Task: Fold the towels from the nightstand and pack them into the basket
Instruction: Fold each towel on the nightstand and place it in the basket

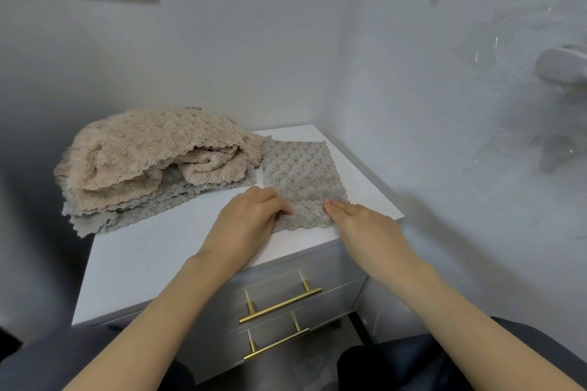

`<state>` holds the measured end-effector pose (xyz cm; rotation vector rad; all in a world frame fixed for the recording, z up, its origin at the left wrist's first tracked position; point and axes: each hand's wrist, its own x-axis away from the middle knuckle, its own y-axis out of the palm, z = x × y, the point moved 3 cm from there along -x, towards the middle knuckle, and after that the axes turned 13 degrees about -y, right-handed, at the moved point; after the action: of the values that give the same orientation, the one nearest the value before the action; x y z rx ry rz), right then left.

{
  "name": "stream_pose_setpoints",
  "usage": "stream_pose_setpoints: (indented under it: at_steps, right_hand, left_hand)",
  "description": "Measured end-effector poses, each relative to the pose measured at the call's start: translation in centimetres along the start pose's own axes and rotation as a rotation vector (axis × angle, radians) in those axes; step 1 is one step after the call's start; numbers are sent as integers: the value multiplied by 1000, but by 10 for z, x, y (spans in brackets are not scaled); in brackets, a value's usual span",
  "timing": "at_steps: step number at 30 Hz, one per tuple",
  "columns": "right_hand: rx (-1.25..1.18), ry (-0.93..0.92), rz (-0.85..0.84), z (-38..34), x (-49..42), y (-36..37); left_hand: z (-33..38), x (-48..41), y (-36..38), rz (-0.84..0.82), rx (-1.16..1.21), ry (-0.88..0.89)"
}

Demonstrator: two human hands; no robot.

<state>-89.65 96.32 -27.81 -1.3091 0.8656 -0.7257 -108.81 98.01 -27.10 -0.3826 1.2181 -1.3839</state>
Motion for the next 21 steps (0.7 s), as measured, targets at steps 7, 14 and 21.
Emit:
stream_pose_setpoints:
  at_steps: [7, 14, 21]
  right_hand:
    - [-176, 23, 172, 13, -1, -3]
    - [-600, 206, 319, 32, -2, -12]
    - [-657, 328, 303, 40, -8, -4]
  left_hand:
    - [-8, 6, -2, -61, -72, -58]
    - [-17, 0, 0, -41, 65, -294]
    - [-25, -9, 11, -95, 264, -537]
